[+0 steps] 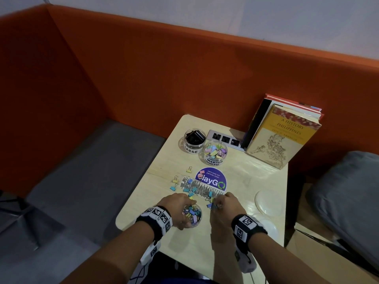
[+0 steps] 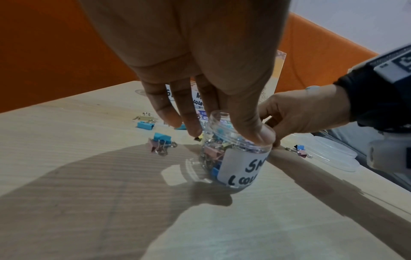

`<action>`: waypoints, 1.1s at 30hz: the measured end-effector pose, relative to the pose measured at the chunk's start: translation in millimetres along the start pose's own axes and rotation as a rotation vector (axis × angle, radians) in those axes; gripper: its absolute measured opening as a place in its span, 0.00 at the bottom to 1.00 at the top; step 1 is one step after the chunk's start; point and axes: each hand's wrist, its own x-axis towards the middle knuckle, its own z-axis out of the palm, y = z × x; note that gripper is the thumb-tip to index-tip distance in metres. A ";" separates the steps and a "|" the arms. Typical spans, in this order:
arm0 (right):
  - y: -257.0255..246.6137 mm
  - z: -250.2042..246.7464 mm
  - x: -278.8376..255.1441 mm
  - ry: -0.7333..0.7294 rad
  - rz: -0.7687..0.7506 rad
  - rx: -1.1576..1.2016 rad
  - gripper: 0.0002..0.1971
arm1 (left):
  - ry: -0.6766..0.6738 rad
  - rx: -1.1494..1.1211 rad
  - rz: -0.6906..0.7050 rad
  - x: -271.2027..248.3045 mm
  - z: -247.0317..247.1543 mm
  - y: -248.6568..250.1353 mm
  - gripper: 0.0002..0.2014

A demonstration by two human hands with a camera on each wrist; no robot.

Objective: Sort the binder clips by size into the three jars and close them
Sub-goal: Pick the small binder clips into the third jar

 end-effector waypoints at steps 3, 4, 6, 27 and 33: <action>0.1 3.7 -2.5 0.017 0.007 -0.011 0.08 | 0.000 -0.005 0.001 1.3 1.2 -1.2 0.44; -0.9 3.2 -2.7 0.019 0.008 -0.014 0.07 | 0.002 -0.008 0.001 1.7 1.5 -1.7 0.43; -2.3 2.3 -3.5 0.024 0.004 -0.015 0.04 | 0.003 -0.009 0.001 1.8 1.8 -2.4 0.43; -38.9 -21.7 -1.0 -0.156 -0.259 0.196 0.08 | 0.008 -0.034 0.011 1.7 1.6 -2.7 0.32; -16.3 -15.2 5.2 0.009 -0.084 0.051 0.07 | 0.012 -0.049 0.007 1.2 3.5 -2.7 0.43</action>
